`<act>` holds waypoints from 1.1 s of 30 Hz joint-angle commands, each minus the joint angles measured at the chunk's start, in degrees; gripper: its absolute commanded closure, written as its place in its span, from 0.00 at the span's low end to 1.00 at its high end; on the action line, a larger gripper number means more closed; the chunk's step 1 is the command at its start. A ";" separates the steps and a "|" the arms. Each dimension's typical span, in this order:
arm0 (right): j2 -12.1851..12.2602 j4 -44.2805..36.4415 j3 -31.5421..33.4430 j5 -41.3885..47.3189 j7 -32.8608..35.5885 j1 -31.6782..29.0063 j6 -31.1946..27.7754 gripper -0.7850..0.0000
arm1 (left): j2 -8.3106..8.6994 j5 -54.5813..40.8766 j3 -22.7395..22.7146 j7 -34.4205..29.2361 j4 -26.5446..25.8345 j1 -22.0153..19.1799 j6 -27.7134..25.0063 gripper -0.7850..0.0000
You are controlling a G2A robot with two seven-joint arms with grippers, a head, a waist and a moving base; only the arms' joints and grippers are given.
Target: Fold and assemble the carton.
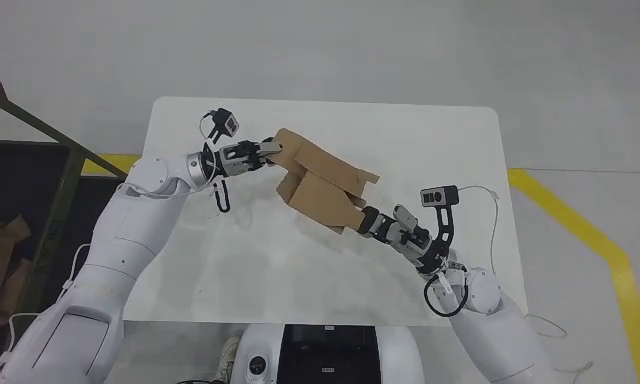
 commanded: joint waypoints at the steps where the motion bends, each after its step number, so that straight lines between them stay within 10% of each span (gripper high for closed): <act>1: -0.02 -0.11 0.03 0.02 0.16 -0.12 0.06 0.00 | -0.04 0.54 -0.12 0.42 -0.07 0.05 -0.23 1.00; 18: -0.64 0.94 -1.40 -0.97 0.42 0.53 0.78 0.00 | -0.66 -1.47 -1.52 0.98 -1.27 0.74 0.31 1.00; 21: -0.75 1.26 -1.66 -1.42 0.36 0.65 0.83 0.50 | -0.72 -1.90 -1.84 0.72 -1.47 0.96 0.53 1.00; 23: -0.81 1.39 -1.77 -1.68 0.39 0.72 0.86 0.58 | -0.76 -2.05 -1.98 0.39 -1.70 1.11 0.78 1.00; 33: -0.97 1.66 -1.54 -2.53 0.15 0.81 0.99 0.57 | -0.98 -1.58 -2.43 -0.21 -2.06 1.61 1.28 1.00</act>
